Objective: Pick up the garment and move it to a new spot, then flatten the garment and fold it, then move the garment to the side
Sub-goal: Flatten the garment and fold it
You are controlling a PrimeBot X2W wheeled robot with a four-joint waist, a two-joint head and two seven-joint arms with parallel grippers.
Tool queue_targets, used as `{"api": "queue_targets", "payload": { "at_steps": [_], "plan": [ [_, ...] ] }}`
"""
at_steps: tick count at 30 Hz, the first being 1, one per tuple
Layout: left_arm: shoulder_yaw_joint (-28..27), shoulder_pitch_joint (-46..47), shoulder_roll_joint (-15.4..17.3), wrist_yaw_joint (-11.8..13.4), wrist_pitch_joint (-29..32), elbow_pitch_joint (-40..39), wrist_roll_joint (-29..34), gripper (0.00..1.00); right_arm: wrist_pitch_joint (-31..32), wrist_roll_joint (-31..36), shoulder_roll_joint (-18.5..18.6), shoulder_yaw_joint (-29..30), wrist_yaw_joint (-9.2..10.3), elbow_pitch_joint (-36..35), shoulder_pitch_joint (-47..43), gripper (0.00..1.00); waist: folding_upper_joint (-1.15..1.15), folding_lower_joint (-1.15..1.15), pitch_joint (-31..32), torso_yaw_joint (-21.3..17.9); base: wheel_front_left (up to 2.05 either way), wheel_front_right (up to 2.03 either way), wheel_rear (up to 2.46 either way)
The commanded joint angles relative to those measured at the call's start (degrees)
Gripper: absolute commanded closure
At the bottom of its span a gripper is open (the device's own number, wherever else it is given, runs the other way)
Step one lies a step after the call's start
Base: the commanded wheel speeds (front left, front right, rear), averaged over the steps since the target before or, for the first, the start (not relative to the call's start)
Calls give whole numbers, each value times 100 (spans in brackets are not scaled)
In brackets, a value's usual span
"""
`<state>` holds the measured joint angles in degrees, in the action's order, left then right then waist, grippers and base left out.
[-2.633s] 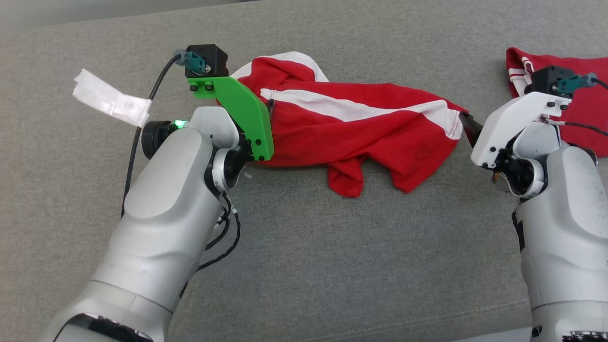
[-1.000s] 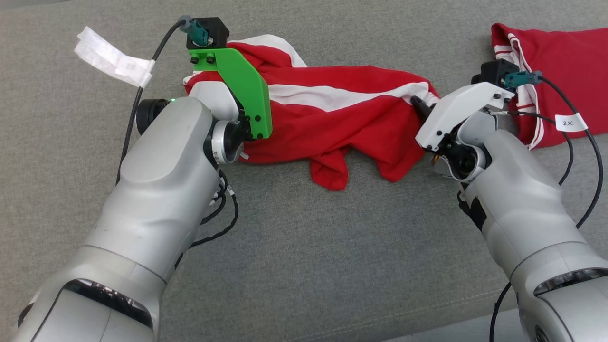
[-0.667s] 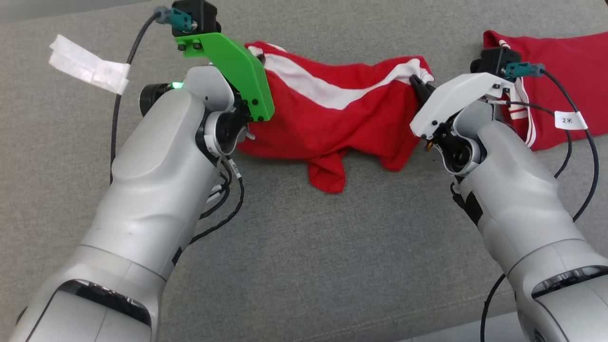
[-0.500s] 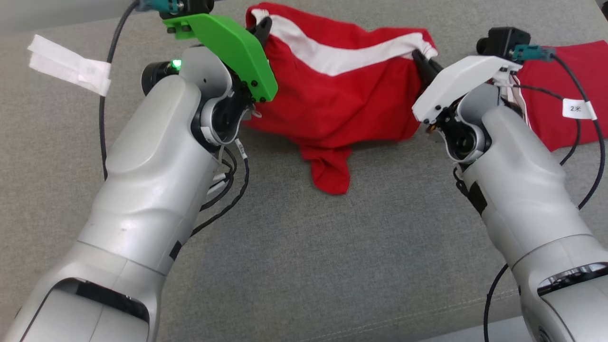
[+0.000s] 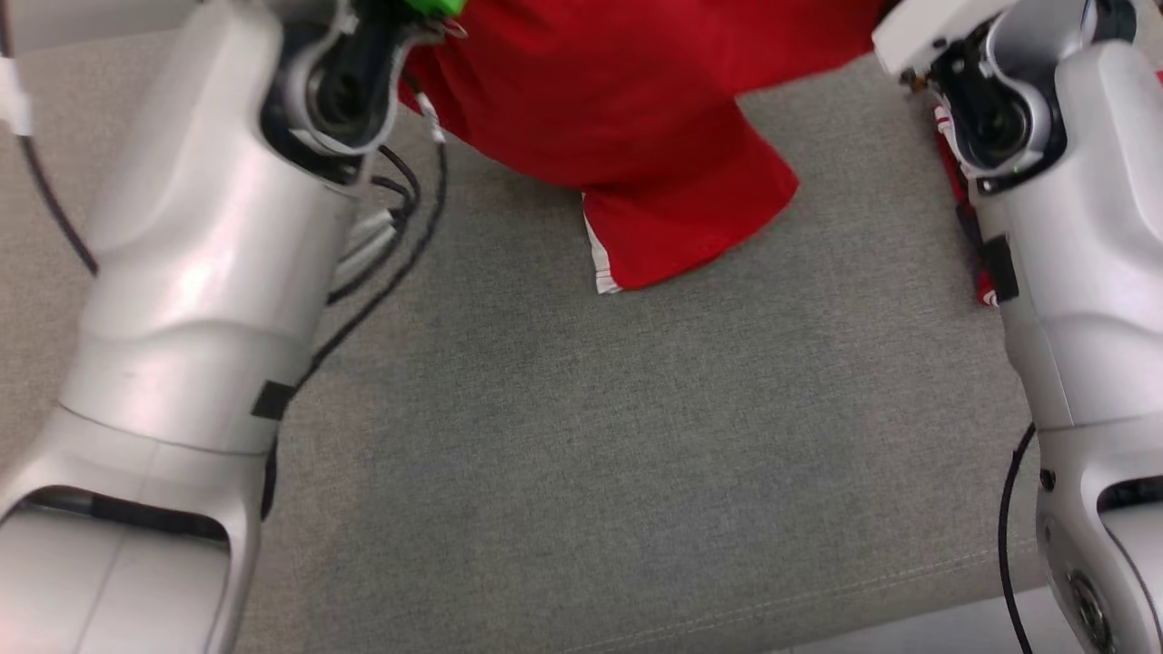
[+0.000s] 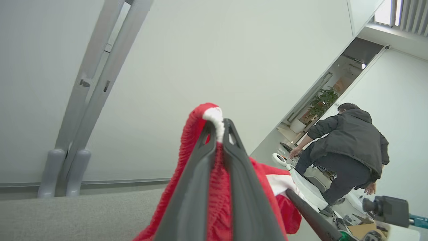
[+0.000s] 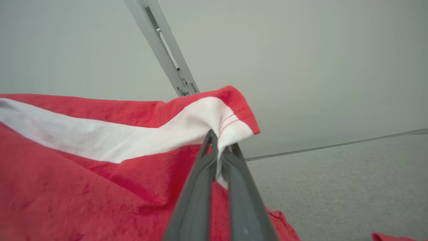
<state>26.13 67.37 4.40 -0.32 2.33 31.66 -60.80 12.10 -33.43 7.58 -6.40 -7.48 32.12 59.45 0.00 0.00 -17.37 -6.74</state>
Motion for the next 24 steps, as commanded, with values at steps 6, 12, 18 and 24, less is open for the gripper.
{"api": "queue_targets", "payload": {
  "at_steps": [6, 12, 18, 24],
  "plan": [
    [-476, 773, 357, -441, -706, 44, 12, 100, -855, 669, -189, 70, -3, -145, 1297, 100, 0, 0, -951, -376, 0, 0, 0],
    [-630, 1300, 592, -683, -1391, -319, 140, 100, -2228, 1246, -70, -40, -3, -171, 2156, 100, 0, 0, -1215, -258, 0, 0, 0],
    [-494, 785, 800, -720, -1702, -929, 139, 100, -2648, 1546, 304, -737, -3, -156, 1935, 100, 0, 0, -1314, -35, 0, 0, 0],
    [-318, -550, 937, -723, -1760, -1370, 30, 100, -2679, 1186, 722, -1742, -2, -164, 963, 100, 0, 0, -1206, 52, 0, 0, 0]
  ]
}}
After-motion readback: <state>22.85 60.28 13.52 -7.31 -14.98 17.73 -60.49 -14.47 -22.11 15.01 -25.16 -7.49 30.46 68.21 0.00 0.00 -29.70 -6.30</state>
